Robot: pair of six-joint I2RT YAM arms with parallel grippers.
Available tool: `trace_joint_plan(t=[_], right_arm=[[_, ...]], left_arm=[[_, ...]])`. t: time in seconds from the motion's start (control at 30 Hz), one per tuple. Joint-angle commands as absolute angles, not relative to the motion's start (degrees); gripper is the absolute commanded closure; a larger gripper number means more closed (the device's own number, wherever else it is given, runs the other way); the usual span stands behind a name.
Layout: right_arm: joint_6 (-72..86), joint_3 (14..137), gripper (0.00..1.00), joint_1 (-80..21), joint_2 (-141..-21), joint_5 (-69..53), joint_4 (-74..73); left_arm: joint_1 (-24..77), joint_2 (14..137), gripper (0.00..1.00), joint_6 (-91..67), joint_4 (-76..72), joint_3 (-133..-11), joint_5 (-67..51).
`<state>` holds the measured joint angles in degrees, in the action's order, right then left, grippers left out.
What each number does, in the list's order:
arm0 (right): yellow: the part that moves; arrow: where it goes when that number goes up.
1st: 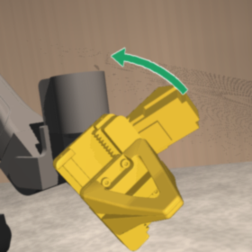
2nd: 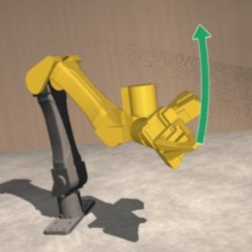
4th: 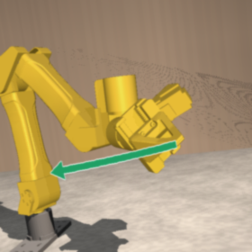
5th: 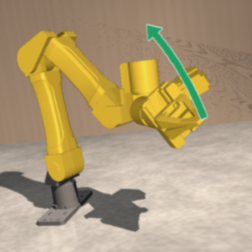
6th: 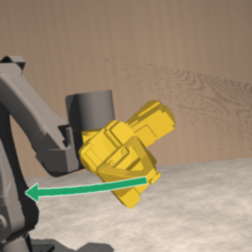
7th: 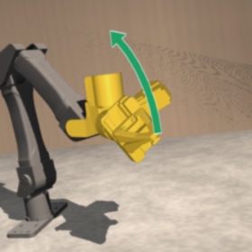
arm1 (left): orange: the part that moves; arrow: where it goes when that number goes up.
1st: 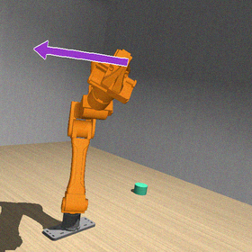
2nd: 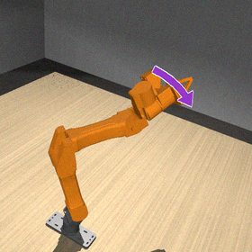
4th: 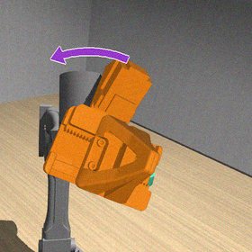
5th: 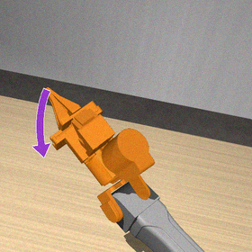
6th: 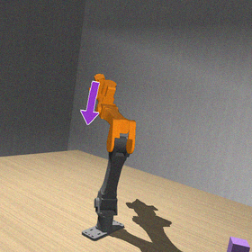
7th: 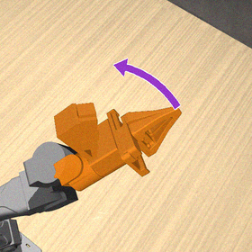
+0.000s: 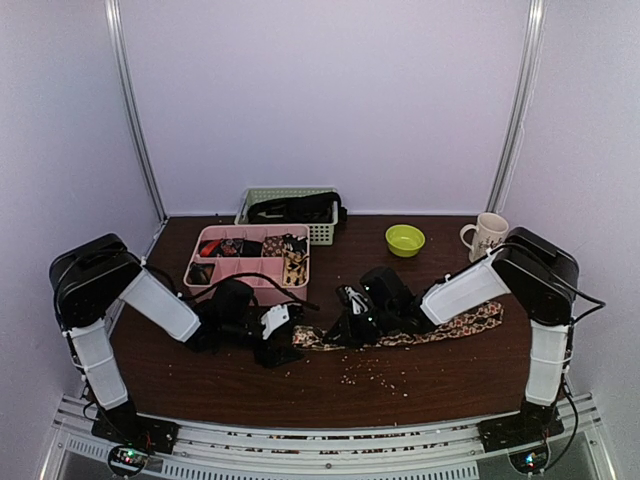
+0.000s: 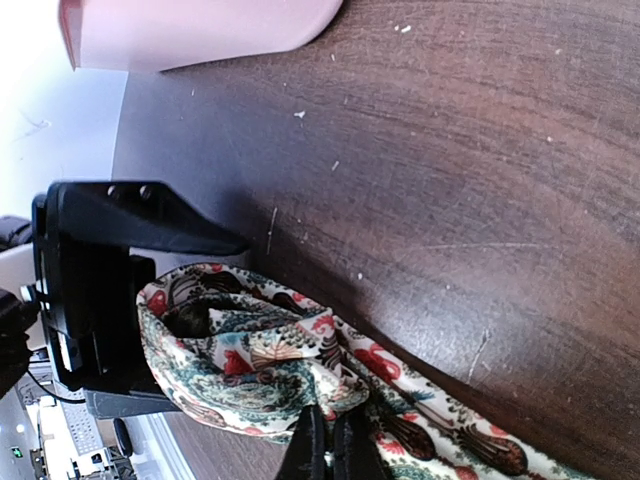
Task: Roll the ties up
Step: Roll the tie at the center of the board.
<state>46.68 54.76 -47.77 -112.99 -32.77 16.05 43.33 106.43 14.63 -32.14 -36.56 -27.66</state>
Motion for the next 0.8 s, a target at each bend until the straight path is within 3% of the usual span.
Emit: trace_joint_plan(t=[0.0,0.43,0.67,0.77], right_arm=[[45.99,54.31,1.00,-47.40,-115.51,-29.87,13.09],[45.82,53.79,1.00,-47.30,-115.64,-29.86,13.05],[45.80,54.12,1.00,-47.25,-115.66,-30.08,13.01],[45.90,54.28,1.00,-47.13,-115.75,-30.12,13.02]], left_arm=[[42.92,102.56,0.29,15.05,-36.10,-32.22,-23.04],[42.60,105.01,0.35,13.35,-40.45,-34.64,-26.68],[43.91,105.17,0.55,14.49,-36.81,-38.75,-30.13],[44.50,106.54,0.59,14.55,-34.99,-41.15,-31.29]])
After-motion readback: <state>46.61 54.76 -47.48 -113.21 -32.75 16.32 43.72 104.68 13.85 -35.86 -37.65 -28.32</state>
